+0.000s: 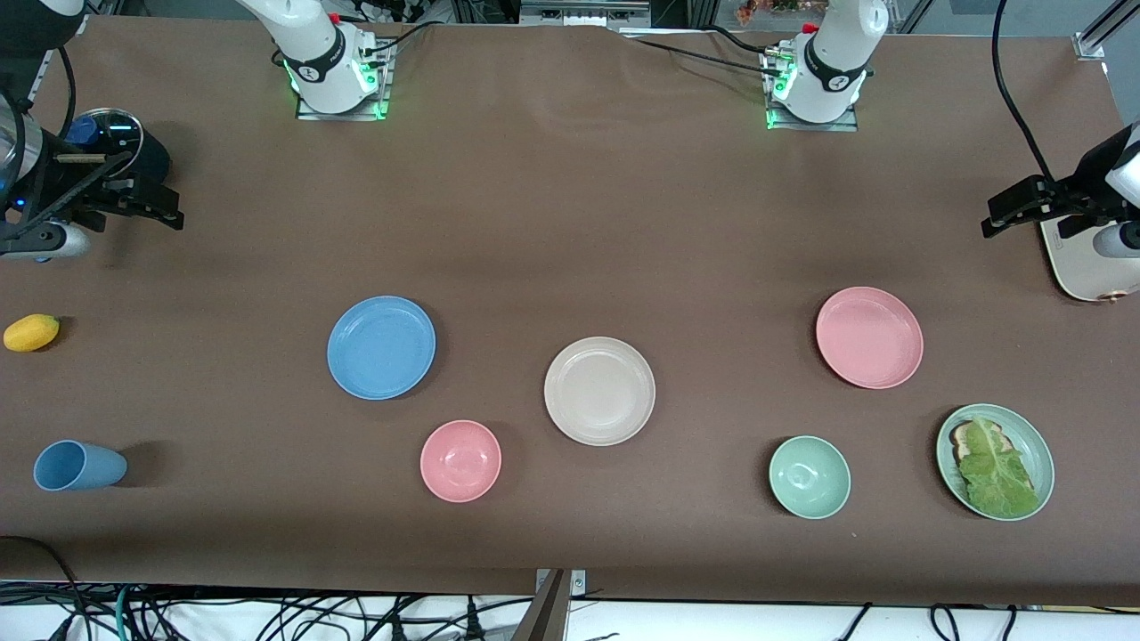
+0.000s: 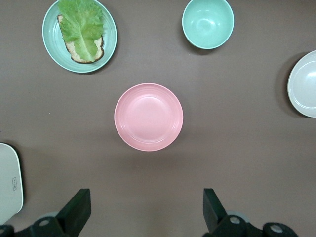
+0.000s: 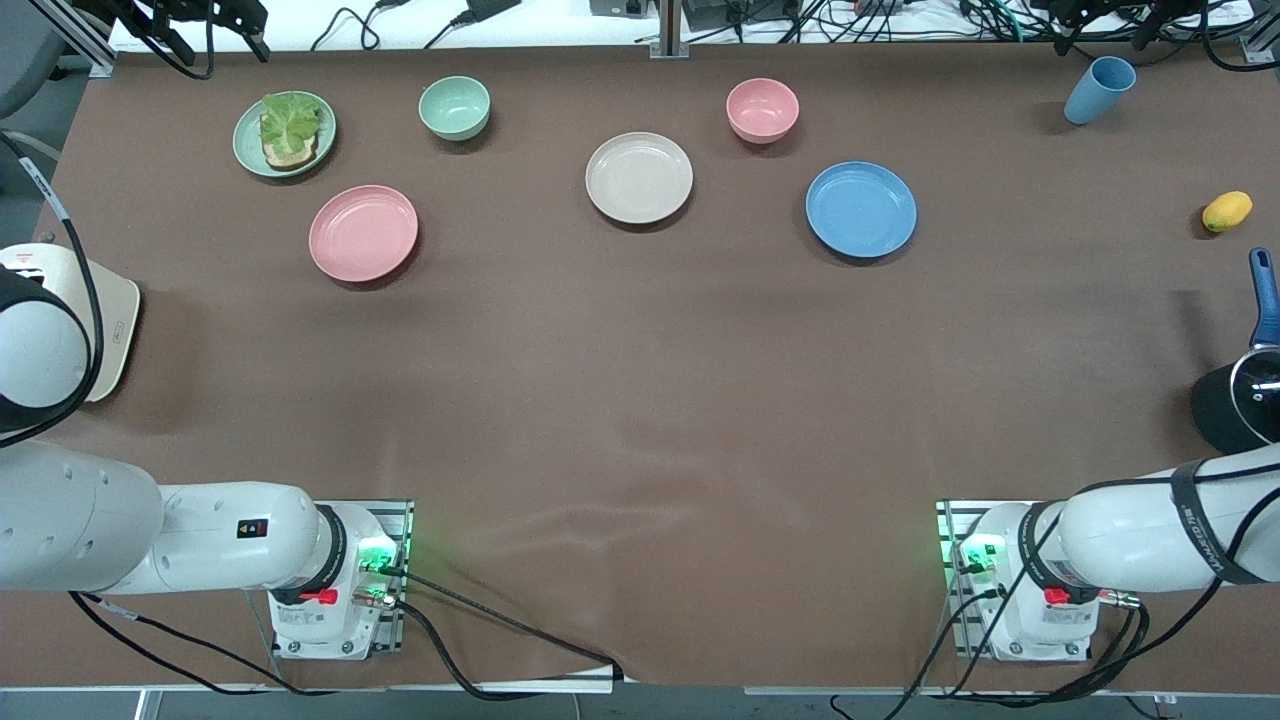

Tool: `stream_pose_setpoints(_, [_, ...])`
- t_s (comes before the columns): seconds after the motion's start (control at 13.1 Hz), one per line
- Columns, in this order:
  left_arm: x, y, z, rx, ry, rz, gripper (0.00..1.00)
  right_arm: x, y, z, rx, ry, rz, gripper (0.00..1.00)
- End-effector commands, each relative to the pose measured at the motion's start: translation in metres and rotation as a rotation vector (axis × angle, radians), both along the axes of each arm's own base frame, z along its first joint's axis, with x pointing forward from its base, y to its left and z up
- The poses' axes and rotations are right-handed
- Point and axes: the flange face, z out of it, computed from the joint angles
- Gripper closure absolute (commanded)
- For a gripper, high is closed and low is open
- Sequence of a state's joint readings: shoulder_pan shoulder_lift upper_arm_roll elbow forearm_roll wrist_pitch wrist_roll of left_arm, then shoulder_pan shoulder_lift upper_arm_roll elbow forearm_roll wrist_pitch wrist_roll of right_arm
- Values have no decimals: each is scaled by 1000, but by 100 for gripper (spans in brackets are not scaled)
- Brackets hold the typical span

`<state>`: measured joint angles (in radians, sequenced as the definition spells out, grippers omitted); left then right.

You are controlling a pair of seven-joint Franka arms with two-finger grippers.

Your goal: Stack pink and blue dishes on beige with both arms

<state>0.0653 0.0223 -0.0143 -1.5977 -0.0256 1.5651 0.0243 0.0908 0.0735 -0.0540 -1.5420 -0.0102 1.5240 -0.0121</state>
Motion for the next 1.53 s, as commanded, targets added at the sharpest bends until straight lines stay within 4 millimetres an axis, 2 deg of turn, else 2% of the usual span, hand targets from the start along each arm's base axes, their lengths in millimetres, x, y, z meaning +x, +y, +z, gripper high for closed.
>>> stream_pose_setpoints(0.0, [2,-1,2,-17,7,-16,0,0,-2,3,14,-2,-11,0])
stream_pose_setpoints(1.07, [4,3,-1,-2,9,-12,0,0,-3,3,14,1,-13,0])
stream_pose_setpoints(1.15, [6,2,-6,-4,20,-13,0,0,-3,3,14,-1,-13,0])
stream_pose_setpoints(1.3, [18,4,-33,-9,65,-13,0,-1,-3,3,14,3,-13,0])
stream_pose_setpoints(1.37, [22,5,-38,-6,64,-8,0,-1,-2,3,14,3,-13,0])
stream_pose_setpoints(1.45, [36,6,-59,0,80,-2,0,-1,-2,4,16,1,-11,0])
